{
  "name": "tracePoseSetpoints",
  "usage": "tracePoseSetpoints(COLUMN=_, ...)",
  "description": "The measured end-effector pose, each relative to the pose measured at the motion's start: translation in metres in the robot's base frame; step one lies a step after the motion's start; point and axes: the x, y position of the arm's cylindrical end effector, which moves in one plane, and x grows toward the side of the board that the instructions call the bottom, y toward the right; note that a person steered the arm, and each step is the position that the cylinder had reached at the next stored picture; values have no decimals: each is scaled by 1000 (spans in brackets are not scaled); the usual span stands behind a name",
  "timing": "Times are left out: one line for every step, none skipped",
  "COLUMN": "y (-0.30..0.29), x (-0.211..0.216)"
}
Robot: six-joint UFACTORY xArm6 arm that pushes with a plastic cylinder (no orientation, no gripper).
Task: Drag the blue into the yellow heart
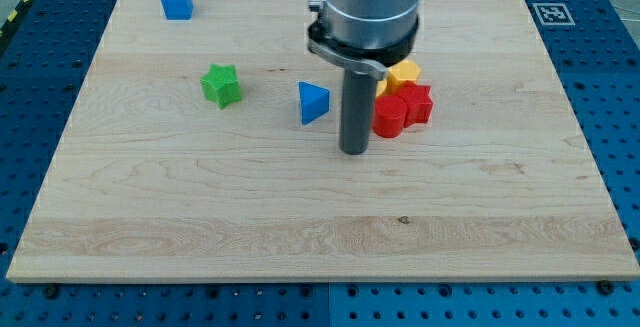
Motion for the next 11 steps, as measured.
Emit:
tracePoseSetpoints(y=-38, x=-1)
tracePoseSetpoints(y=-60, x=-3)
tracePoseSetpoints(y=-76, x=-8)
tracePoseSetpoints(y=-76, x=-8)
tracePoseSetpoints(y=-93, x=-8)
tracePoseSetpoints(y=-117, x=-34)
tracePoseSetpoints(y=-118, x=-54)
tracePoseSetpoints(y=-81, x=-67)
tracePoseSetpoints(y=-30, x=-53)
tracePoseSetpoints(y=-25, x=-47)
tracePoseSetpoints(y=-18, x=-45)
